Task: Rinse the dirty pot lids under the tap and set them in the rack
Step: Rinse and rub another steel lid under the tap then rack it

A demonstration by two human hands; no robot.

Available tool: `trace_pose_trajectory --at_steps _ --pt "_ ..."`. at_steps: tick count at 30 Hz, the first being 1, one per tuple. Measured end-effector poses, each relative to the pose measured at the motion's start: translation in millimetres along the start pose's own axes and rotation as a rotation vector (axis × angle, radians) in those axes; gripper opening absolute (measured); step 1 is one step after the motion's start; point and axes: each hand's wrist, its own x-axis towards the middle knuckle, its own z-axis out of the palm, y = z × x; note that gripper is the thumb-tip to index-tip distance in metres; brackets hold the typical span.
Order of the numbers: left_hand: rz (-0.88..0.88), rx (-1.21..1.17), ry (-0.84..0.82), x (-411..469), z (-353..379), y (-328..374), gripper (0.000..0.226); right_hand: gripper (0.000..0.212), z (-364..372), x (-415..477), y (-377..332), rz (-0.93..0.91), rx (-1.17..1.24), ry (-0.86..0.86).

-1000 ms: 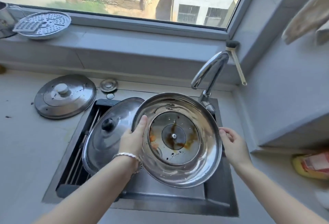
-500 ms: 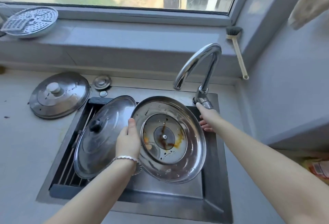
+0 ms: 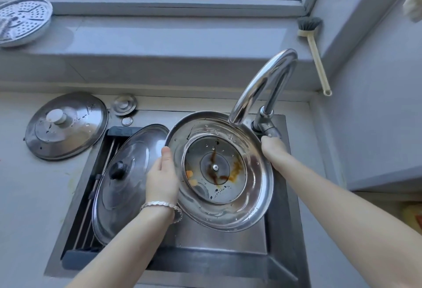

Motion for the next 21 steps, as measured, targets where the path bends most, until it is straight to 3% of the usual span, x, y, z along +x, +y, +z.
trace_pose_trajectory --at_steps 5,8,12,17,19,21 --pt "-0.022 -0.074 0.012 5.0 -1.0 -4.5 0.038 0.044 -0.9 1.4 4.4 0.003 -0.034 0.002" --pt "-0.022 -0.066 0.024 5.5 -1.8 -4.4 0.054 0.042 -3.2 -1.3 3.8 -0.007 -0.042 -0.004" --pt "-0.037 -0.067 0.013 4.1 -3.1 -3.5 0.041 0.036 -5.5 -4.3 7.6 -0.029 -0.031 -0.012" --pt "-0.022 -0.052 0.005 -0.2 -3.9 0.5 0.040 0.028 -11.1 -12.4 9.8 -0.044 -0.037 0.002" --pt "-0.021 -0.055 -0.002 -0.2 -5.1 0.5 0.040 0.042 -9.4 -22.9 9.9 -0.082 -0.107 0.153" --pt "-0.018 -0.055 0.001 -1.5 -5.5 0.1 0.040 0.056 -3.2 -46.9 10.7 -0.352 -0.154 0.344"
